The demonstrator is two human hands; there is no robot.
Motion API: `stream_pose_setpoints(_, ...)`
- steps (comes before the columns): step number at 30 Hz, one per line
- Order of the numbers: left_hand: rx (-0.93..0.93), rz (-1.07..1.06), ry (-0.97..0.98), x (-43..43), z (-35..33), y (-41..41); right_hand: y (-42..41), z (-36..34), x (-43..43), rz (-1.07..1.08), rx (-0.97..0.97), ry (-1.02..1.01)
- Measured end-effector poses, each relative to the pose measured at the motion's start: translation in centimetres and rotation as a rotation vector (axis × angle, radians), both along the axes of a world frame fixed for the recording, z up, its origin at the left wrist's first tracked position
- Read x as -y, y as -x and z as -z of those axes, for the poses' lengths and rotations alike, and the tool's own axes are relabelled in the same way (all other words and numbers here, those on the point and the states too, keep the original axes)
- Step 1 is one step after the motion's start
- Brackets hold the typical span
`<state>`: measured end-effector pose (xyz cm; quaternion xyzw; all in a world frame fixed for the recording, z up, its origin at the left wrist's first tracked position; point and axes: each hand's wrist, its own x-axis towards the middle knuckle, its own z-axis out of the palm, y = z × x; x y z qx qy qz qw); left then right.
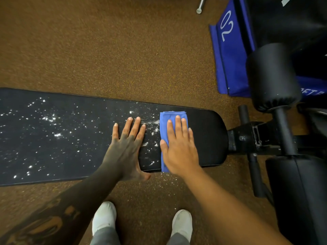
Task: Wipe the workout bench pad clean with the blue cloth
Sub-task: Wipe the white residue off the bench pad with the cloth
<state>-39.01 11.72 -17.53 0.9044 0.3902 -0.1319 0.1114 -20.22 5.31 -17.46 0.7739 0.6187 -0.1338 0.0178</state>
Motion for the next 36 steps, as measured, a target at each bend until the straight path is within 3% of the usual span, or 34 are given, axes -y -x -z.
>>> stream_pose_setpoints(7, -0.045, -0.007, 0.012, -0.7, 0.0, 1.7, -0.1, -0.2, -7.3, 0.325, 0.0, 0.004)
stream_pose_setpoints(13, -0.048, -0.007, 0.013, -0.8, 0.1, 2.4, 2.4, 0.1, -5.5, -0.012, 0.001, -0.038)
stream_pose_setpoints(18, -0.043, -0.005, 0.017, -1.1, 0.0, 2.9, 1.6, 0.0, -7.2, 0.32, 0.028, -0.034)
stream_pose_setpoints(20, -0.041, -0.005, 0.015, -1.1, 0.0, 3.0, 3.0, 0.2, -7.4, 0.265, 0.018, -0.051)
stream_pose_setpoints(23, -0.037, -0.006, 0.018, -1.1, 0.1, 2.9, 2.1, 0.2, -6.6, -0.03, 0.013, -0.048)
stream_pose_setpoints(25, -0.028, -0.012, 0.019, -1.2, 0.1, 3.0, 0.3, 0.2, -6.8, 0.044, 0.013, -0.053)
stream_pose_setpoints(27, -0.031, -0.019, 0.031, -1.2, 0.0, 3.1, 0.3, 0.0, -7.5, 0.31, 0.014, -0.042)
stream_pose_setpoints(29, -0.037, -0.024, 0.031, -1.2, 0.0, 3.2, 2.3, -0.1, -8.4, 0.425, -0.01, -0.055)
stream_pose_setpoints(33, -0.038, -0.024, 0.035, -1.2, 0.0, 3.3, 3.2, 0.2, -8.0, 0.016, -0.008, -0.061)
stream_pose_setpoints(34, -0.032, -0.024, 0.035, -1.2, 0.0, 3.3, 2.5, 0.2, -8.1, 0.018, -0.005, -0.058)
stream_pose_setpoints(36, -0.029, -0.02, 0.036, -1.2, 0.0, 3.4, 1.9, 0.1, -8.9, 0.227, 0.006, -0.05)
